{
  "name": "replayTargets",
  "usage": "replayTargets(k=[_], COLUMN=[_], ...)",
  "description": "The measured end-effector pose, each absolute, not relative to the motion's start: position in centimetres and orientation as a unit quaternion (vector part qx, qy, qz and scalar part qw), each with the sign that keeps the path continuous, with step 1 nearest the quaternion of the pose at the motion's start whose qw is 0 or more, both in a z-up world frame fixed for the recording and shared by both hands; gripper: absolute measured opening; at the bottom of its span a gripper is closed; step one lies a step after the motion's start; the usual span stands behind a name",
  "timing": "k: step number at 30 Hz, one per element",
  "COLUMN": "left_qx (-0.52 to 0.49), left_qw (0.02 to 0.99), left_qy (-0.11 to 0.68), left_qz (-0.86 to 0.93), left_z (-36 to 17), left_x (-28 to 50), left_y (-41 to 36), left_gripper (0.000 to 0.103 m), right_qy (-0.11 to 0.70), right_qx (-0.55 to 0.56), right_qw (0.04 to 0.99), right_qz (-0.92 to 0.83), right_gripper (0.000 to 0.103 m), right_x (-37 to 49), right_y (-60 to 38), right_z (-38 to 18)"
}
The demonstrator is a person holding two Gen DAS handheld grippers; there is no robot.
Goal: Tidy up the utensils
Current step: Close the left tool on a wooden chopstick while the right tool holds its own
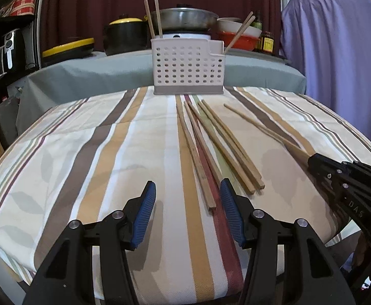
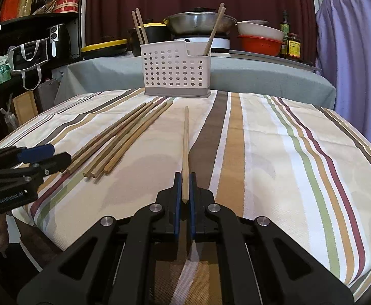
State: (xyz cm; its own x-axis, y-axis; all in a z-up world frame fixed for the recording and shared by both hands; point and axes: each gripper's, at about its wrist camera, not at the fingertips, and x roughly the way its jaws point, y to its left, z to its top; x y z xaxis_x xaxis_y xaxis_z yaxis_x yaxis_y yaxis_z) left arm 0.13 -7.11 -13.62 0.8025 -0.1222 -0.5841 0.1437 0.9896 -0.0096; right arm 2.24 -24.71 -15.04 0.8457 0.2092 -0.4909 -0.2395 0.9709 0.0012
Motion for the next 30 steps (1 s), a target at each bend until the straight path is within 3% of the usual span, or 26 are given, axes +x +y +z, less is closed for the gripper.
replayTargets(k=[9,24,30], left_qx=[-0.004,0.023,0.020], left_qw=[0.946,0.946,0.947], left_qy=[0.318,0.313,0.312], left_qz=[-0.057,-0.078,-0.077], left_z=[-14.0,-14.1,-14.1], left_x=[0.2,0.1,0.1], left_y=[-6.0,-7.2,-7.1], left_gripper=[0.049,0.009,0.007], right_qy=[0.252,0.252,0.249], right_qx=[-0.030,-0.031,-0.031], right_qw=[0.960,0.960,0.961], right_qz=[0.117,0.118,0.117], right_gripper=[0.006,0.006,0.006], right_x=[2.1,2.1,1.9], right_y=[-24.6,-24.6,-24.5], right_z=[-15.1,-15.1,-15.0])
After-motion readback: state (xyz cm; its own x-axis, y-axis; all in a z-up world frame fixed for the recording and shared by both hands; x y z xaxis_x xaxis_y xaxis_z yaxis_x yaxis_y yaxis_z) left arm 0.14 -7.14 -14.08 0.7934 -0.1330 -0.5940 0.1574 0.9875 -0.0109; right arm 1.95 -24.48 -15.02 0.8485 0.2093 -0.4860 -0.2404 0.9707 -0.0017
